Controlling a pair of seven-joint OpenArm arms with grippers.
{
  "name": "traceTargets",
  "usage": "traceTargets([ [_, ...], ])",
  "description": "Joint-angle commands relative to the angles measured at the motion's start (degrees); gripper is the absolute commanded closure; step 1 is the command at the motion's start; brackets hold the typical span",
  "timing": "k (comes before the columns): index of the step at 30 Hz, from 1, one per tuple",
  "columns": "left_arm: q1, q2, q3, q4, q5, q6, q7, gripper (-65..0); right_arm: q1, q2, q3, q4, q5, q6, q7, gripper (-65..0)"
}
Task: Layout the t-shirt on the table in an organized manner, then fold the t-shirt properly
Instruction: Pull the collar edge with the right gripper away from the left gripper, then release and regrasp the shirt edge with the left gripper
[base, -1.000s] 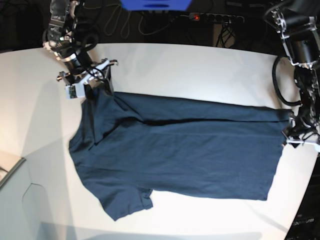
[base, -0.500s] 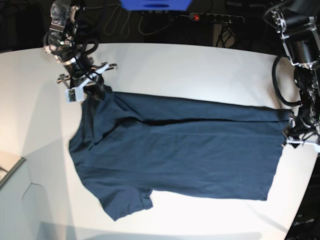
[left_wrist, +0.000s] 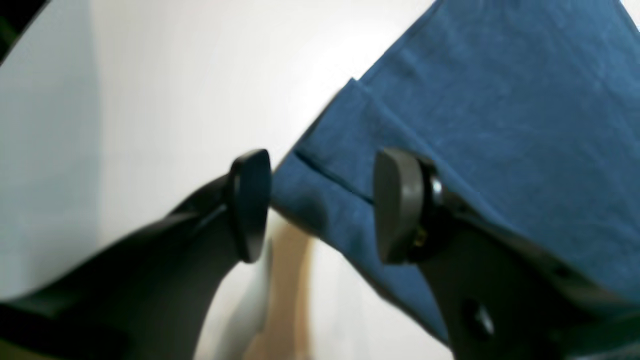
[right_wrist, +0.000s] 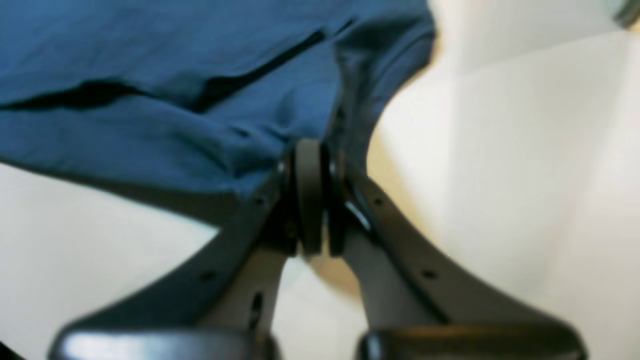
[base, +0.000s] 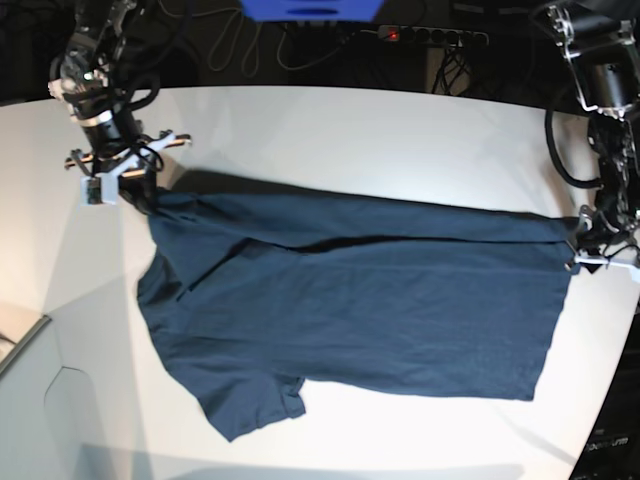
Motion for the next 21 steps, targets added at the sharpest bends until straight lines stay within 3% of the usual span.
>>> traceTargets([
  [1,-0.71,-1.25,-0.22,1.03,0.08,-0.02,-1.2,-32.2,-0.55,1.21,0.05,0.97,0.8,1.28,1.17,0.0],
  [12,-0.71,-2.92,-0.57,1.65,0.08,-0.02,-0.84,-32.2,-0.2,8.16,0.4,-9.31,0.8,1.28,1.17,0.0],
  [21,2.54,-3.62,-0.57,3.93,-0.36,-0.11,0.12,-32.5,1.91,8.42,8.4,-10.63,0.8,1.28,1.26,0.0],
])
